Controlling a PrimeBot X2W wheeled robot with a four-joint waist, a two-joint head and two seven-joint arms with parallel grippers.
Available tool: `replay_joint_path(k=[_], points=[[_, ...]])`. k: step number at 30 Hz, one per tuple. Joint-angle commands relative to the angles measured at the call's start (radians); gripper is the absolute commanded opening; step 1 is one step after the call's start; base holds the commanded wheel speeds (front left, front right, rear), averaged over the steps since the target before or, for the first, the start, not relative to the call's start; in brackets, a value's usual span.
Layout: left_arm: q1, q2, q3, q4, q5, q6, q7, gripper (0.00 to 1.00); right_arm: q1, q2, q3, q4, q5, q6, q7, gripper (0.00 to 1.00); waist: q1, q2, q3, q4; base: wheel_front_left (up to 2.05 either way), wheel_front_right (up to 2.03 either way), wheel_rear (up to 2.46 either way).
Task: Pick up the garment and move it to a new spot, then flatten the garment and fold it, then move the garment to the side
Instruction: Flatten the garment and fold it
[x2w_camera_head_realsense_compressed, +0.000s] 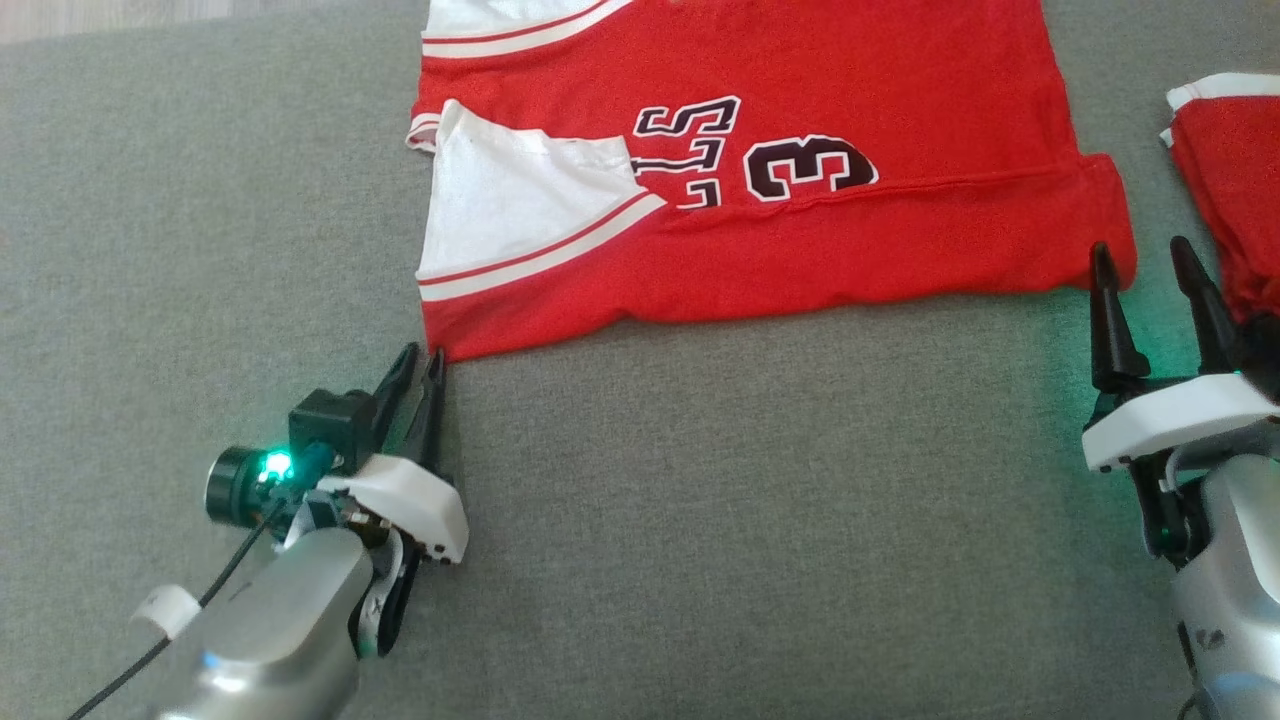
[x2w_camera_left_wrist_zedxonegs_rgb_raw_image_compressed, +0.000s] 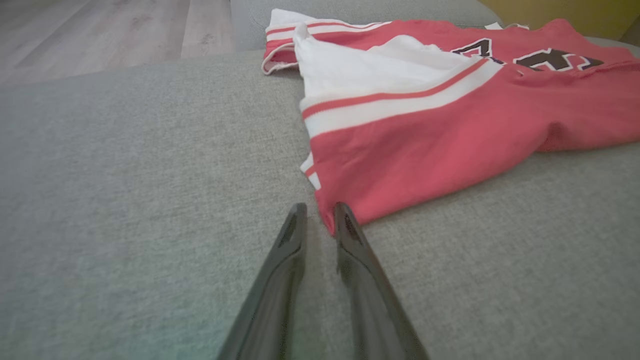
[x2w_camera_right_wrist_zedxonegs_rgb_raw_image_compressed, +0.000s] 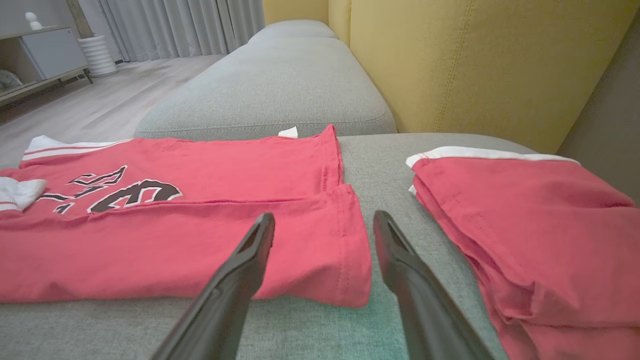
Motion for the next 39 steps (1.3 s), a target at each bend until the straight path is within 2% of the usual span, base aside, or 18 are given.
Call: replay_joint_path(k=[1,3,6,10,14,21,25,26,29,30,34,39], points=[[-0.043,0.018,0.029,-0.006,-0.003,-0.005,-0.003,0.27,0.016,-0.009,0.011,-0.023,0.005,-0.001,-0.006,1.0,0.0001,-0.0001,0.003,0.001,0.0,0.0,0.0],[-0.053,0.008,0.026,0.009,-0.005,-0.018,-0.005,0.27,0.015,-0.011,0.007,-0.018,0.002,-0.001,-0.006,1.0,0.0001,-0.0001,0.009,0.003,0.0,0.0,0.0],[-0.066,-0.005,0.013,0.032,-0.005,-0.046,-0.003,0.0,0.014,-0.015,0.001,-0.012,0.002,-0.001,-0.006,1.0,0.0001,-0.0001,0.015,0.008,0.0,0.0,0.0],[-0.075,-0.018,0.003,0.06,-0.007,-0.073,-0.005,0.0,0.008,-0.022,-0.001,0.002,0.002,-0.001,-0.006,1.0,0.0001,-0.0001,0.012,0.015,0.0,0.0,0.0],[-0.067,-0.017,0.01,0.049,-0.007,-0.08,-0.023,0.0,0.0,-0.028,-0.002,0.034,0.007,-0.001,-0.006,1.0,0.0001,-0.0001,-0.006,0.029,0.0,0.0,0.0],[-0.047,0.01,0.019,-0.025,0.004,-0.064,-0.035,0.0,-0.064,-0.045,-0.001,0.208,0.037,-0.001,-0.006,1.0,0.0001,-0.0001,-0.021,0.055,0.0,0.0,0.0],[-0.047,0.031,0.017,-0.076,0.017,-0.046,-0.034,0.0,-0.121,-0.055,0.033,0.299,0.046,-0.001,0.004,1.0,0.0001,-0.0001,-0.016,0.066,0.0,0.0,0.0],[-0.047,0.037,0.018,-0.087,0.02,-0.04,-0.034,0.0,-0.133,-0.054,0.044,0.318,0.06,-0.001,0.016,0.9,0.0001,-0.0001,-0.015,0.068,0.0,0.0,0.0],[-0.04,0.05,0.021,-0.12,0.021,-0.026,-0.032,0.0,-0.157,-0.048,0.079,0.356,0.113,-0.001,0.051,0.13,0.0001,-0.0001,-0.017,0.075,0.0,0.0,0.0],[-0.036,0.054,0.021,-0.13,0.021,-0.022,-0.031,0.0,-0.16,-0.054,0.095,0.362,0.127,-0.001,0.058,0.0,0.0001,-0.0001,-0.021,0.078,0.0,0.0,0.0],[-0.015,0.065,0.021,-0.159,0.016,-0.012,-0.028,0.0,-0.147,-0.066,0.138,0.368,0.177,-0.001,0.065,0.0,0.0001,-0.0001,-0.04,0.083,0.0,0.0,0.0],[0.048,0.089,0.016,-0.216,0.006,0.01,-0.023,0.0,-0.091,-0.11,0.205,0.343,0.248,-0.001,0.058,0.0,0.0001,-0.0001,-0.087,0.093,0.0,0.0,0.0]])
